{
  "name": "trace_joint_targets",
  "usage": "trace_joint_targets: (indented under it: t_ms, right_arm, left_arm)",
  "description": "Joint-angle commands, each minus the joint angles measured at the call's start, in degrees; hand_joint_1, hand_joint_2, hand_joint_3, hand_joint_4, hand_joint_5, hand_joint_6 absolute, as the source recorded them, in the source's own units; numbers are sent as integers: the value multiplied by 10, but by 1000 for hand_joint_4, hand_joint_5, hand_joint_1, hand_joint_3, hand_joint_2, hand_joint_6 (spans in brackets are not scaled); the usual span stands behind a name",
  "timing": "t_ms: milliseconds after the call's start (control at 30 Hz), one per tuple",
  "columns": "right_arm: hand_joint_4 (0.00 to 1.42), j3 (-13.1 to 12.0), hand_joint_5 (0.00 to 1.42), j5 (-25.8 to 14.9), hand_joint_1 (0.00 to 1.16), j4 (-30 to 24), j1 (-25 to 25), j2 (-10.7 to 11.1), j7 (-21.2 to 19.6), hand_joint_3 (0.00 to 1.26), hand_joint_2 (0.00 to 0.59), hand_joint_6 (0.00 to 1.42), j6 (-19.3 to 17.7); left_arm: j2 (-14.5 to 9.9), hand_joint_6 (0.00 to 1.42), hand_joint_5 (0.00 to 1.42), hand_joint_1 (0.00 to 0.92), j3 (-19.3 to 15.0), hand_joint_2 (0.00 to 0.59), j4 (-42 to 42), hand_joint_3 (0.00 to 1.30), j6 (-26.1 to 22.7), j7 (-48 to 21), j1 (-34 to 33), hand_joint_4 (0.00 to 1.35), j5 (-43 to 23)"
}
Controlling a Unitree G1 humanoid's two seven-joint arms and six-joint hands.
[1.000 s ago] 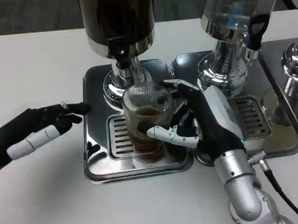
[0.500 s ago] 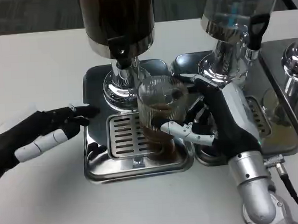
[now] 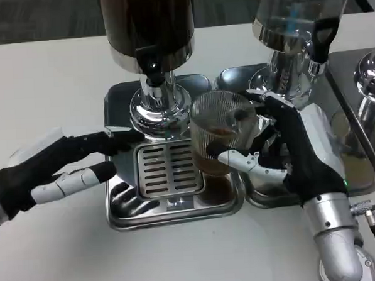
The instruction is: Grasp the cup under the faucet to collect the drink, then remove the cup.
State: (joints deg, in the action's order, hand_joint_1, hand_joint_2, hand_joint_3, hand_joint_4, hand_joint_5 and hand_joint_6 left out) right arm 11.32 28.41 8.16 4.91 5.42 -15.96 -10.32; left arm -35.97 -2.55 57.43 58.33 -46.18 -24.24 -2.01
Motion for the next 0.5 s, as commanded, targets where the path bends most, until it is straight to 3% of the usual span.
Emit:
trace_joint_targets:
  t_ms: [33,500]
  right_arm:
    - [745,-9,934,-4,865,-35,-6,4,-3,629,143,1175,-2]
    - [755,-14,934,-6,868,-70,-30,12,11,642,144,1175,1]
  left_arm:
    - [-1,235,205,0,6,111,-13,242,21,-7,14,172,-6]
    - [-28,221,158,0,20,111,-40,204,89,27,36,98,26]
